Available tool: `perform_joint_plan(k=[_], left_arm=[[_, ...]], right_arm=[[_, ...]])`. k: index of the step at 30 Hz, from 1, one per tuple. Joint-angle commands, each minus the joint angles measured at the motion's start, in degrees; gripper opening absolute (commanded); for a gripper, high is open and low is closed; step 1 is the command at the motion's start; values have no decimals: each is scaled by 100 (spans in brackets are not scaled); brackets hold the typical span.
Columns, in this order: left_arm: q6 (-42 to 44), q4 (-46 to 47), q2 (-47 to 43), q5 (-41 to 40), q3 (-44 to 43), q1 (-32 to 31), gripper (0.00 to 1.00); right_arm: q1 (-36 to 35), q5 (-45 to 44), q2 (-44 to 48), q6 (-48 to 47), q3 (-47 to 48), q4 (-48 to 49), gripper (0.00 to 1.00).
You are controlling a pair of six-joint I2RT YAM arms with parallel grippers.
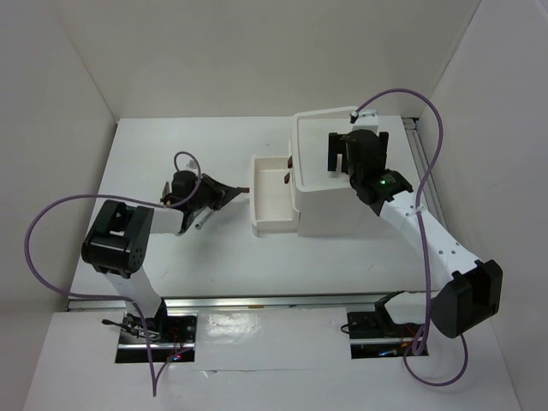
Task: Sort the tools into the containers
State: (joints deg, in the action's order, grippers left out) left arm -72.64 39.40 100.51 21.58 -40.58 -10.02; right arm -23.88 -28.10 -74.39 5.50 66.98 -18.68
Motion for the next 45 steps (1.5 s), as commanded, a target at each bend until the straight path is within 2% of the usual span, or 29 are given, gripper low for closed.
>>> perform_joint_plan(k=[1, 3, 5, 7, 8, 9, 11, 12, 13, 14, 22, 24, 25, 28, 32, 45], left_arm=[[522, -220, -576, -383, -72, 448, 0], [968, -932, -883, -584, -441, 448, 50], [1312, -1589, -1111, -987, -966, 317, 86], [1953, -2757, -1200, -1260, -1494, 256, 97], [2164, -3197, -1200, -1549, -2097, 255, 100], [2506, -4063, -904, -1613, -2434, 255, 100], [2763, -4999, -456, -1553, -3128, 456, 100], [2895, -5543, -192, -1465, -3880, 649, 100], [3174, -6044, 54, -1464, -4175, 703, 100], [3360, -6615, 413, -1708, -4526, 703, 100], [4539, -8358, 1207, -3764, -4951, 484, 98], [4776, -8413, 1269, -3767, -4864, 484, 98], [4777, -8413, 1095, -3932, -4672, 484, 98], [4707, -8158, 822, -3714, -4232, 484, 98], [4654, -8053, 760, -3732, -3985, 361, 95], [4830, -7912, 1050, -3608, -3932, 62, 92]], right_arm=[[-302, 718, -392, 206, -308, -1085, 100], [-302, 718, -392, 206, -308, -1085, 100], [-302, 718, -392, 206, -308, -1085, 100], [-302, 771, -392, 206, -308, -1085, 100], [-302, 832, -392, 206, -308, -1085, 100], [-302, 832, -444, 206, -308, -1085, 100], [-302, 832, -497, 206, -308, -1085, 100], [-302, 832, -498, 206, -308, -1085, 100], [-302, 832, -558, 206, -308, -1085, 100], [-302, 971, -559, 206, -308, -1085, 100], [-302, 1139, -612, 153, -256, -1006, 100], [-302, 1193, -550, 153, -256, -1006, 100], [-302, 1245, -489, 153, -308, -1006, 100], [-302, 1394, -419, 153, -369, -954, 100], [-302, 1447, -313, 153, -370, -954, 100], [-302, 1395, -251, 153, -370, -954, 100]])
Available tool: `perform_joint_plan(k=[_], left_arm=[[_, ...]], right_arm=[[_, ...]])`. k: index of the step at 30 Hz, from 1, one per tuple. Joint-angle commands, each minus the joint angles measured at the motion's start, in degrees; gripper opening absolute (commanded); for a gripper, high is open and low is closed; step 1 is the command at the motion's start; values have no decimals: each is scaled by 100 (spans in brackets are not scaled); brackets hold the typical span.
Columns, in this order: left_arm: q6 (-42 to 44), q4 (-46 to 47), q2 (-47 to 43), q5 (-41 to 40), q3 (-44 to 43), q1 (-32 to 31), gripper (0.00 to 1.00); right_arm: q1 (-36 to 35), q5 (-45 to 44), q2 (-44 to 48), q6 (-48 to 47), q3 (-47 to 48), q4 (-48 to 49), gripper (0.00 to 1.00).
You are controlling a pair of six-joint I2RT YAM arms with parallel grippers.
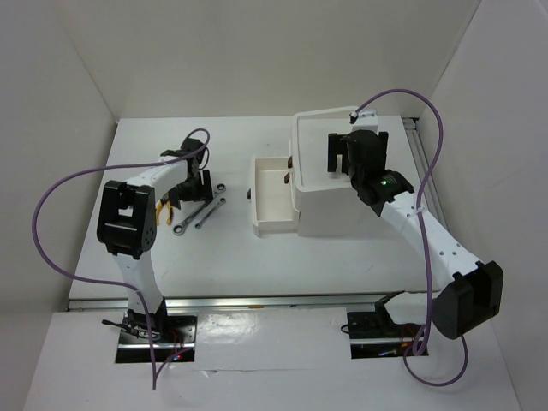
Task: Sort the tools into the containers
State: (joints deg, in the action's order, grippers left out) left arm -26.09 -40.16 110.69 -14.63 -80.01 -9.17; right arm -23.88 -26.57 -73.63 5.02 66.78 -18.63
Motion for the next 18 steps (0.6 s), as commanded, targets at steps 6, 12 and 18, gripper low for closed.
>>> perform_joint_plan(k=[6, 12, 18], left_arm=[[236, -71, 365, -180, -41, -24, 89], [183, -71, 725, 83, -41, -76, 84], [236, -193, 1112, 136, -199, -76, 66]], right_arm=[[-302, 1242, -266, 202, -350, -958, 100], [-302, 1119, -214, 202, -350, -1011, 100], [-302, 1119, -214, 202, -350, -1011, 100]])
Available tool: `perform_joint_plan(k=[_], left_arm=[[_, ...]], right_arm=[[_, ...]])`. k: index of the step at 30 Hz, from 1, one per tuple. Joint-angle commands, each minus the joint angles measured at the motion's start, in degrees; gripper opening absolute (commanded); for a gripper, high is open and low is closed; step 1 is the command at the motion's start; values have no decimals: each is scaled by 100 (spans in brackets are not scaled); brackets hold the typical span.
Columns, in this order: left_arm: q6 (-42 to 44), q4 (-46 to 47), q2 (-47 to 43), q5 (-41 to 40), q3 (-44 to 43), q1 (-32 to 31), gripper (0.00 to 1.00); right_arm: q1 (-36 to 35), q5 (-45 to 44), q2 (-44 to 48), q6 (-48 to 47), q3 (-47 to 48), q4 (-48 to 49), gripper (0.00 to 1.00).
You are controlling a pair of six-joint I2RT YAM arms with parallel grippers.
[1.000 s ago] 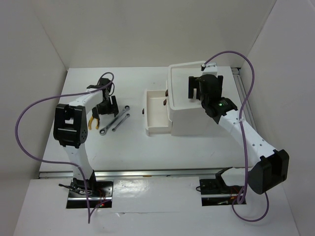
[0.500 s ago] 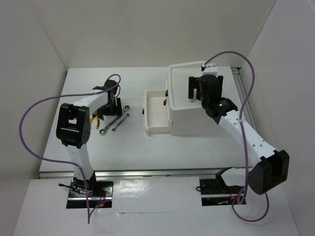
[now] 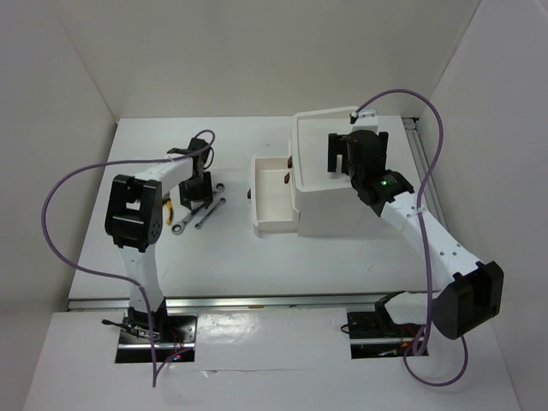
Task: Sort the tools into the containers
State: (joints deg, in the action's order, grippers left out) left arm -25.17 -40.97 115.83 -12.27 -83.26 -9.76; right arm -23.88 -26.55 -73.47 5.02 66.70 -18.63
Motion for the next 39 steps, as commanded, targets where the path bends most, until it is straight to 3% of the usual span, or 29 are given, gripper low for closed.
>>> perform_joint_plan(k=[1, 5, 16, 17, 25, 33, 39], left_arm=[[222, -113, 651, -13, 126, -17, 61], [223, -166, 783, -12, 4, -17, 49], [153, -472, 1223, 103, -419, 150, 34], [153, -473, 1301, 102, -419, 150, 22], [153, -587, 1469, 102, -480, 150, 0], [153, -658, 1601, 164, -542, 255, 0], [91, -517, 758, 164, -542, 378, 0]], right_arm=[[-302, 1064, -229, 202, -342, -1011, 100], [-302, 1002, -176, 202, -342, -1011, 100], [-302, 897, -62, 202, -289, -1072, 100], [-302, 897, -62, 202, -289, -1072, 100], [-302, 791, 43, 254, -289, -1072, 100], [-302, 791, 105, 254, -289, -1072, 100], [-302, 791, 158, 254, -289, -1072, 100]])
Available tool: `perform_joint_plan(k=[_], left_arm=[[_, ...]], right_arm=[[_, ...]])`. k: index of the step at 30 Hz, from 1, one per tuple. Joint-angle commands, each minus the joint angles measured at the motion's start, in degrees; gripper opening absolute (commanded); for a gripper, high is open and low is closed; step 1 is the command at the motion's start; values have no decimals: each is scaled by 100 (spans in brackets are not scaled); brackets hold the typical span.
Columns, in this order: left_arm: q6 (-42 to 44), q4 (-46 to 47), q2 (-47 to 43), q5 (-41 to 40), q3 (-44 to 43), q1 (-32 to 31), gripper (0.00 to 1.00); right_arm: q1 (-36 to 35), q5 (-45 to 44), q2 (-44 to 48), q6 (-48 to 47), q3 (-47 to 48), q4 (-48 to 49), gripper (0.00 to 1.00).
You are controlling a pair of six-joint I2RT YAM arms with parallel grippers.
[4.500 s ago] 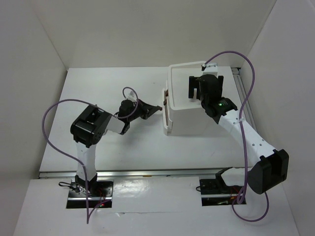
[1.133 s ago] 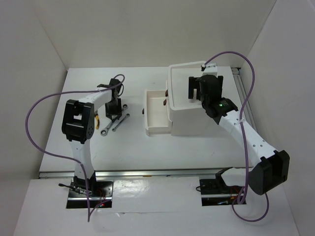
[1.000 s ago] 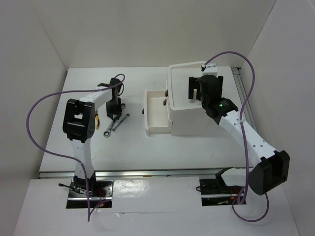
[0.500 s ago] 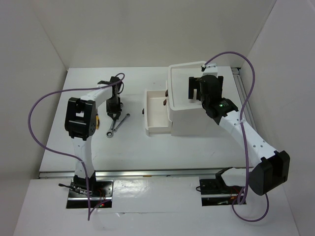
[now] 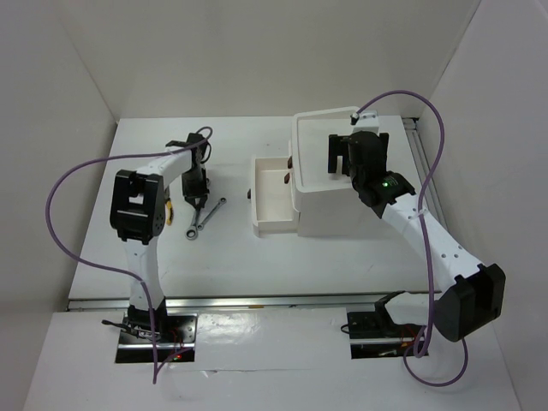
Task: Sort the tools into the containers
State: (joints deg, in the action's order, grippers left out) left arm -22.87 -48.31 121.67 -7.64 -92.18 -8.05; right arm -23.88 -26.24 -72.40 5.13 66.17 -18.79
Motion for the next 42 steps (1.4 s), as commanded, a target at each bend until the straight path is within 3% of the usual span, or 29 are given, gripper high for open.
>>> perform_joint_plan(k=[1, 23, 30, 37, 42], left_arm=[[-138, 217, 51, -300, 350, 208, 0], [-244, 455, -1980, 96, 579, 313, 0], [-410, 745, -2595, 1079, 474, 112, 0], [-798, 613, -2280, 1729, -590, -433, 0], [-1245, 1016, -1911, 2214, -967, -986, 0]], right_arm=[[-302, 761, -2, 243, -236, -1057, 100], [-302, 708, -55, 243, -289, -1004, 100], [-302, 647, -160, 243, -289, -1004, 100], [-302, 594, -275, 243, -289, -1004, 100], [-302, 532, -388, 243, -289, -1004, 100]])
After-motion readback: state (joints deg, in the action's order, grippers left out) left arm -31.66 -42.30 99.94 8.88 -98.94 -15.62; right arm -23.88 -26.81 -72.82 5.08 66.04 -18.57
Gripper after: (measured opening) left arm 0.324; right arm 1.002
